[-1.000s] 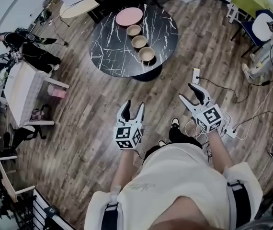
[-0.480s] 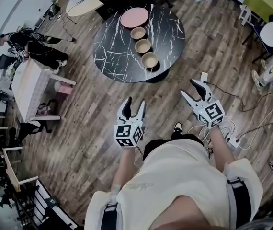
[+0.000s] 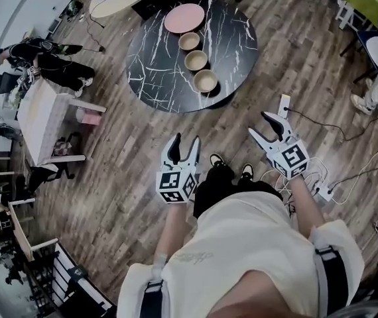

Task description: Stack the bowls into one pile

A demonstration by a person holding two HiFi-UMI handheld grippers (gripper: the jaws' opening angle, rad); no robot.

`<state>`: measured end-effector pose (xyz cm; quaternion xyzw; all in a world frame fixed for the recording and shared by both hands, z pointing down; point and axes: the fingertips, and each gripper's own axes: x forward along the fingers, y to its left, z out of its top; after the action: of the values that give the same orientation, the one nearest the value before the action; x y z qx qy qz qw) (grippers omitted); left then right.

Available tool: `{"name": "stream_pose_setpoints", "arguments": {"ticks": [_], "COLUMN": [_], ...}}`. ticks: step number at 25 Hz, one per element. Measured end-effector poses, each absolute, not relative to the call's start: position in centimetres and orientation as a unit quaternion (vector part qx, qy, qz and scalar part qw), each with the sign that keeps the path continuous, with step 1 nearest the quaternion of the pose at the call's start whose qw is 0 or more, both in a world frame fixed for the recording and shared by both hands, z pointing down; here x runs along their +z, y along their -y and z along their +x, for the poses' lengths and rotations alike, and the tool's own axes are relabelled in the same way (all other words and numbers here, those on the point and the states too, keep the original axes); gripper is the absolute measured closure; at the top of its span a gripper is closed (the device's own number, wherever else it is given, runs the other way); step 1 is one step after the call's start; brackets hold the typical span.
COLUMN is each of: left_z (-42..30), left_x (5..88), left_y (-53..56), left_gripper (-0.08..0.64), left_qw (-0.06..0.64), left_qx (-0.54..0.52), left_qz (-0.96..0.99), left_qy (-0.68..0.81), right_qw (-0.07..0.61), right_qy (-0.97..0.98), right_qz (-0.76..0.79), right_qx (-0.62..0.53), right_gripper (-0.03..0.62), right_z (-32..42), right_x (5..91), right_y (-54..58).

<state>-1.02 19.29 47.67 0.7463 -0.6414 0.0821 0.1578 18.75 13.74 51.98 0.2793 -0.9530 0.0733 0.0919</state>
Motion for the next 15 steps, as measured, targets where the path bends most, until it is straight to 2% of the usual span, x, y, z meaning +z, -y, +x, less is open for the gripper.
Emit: {"name": "stream_pose_setpoints", "arguments": {"ticks": [15], "left_z": [-3.0], "left_x": [48.8], "left_y": [-12.3], "left_gripper": [0.299], "left_qw": [0.177], "left_qx": [0.063], "left_qz": [0.759], "left_qy": [0.624], "right_qw": [0.108], "right_qy": [0.950], "right_qz": [0.285], "right_qx": [0.067], "right_gripper": [0.353], "right_z": [17.4], "right_x": [52.3], "right_y": [-9.0]}}
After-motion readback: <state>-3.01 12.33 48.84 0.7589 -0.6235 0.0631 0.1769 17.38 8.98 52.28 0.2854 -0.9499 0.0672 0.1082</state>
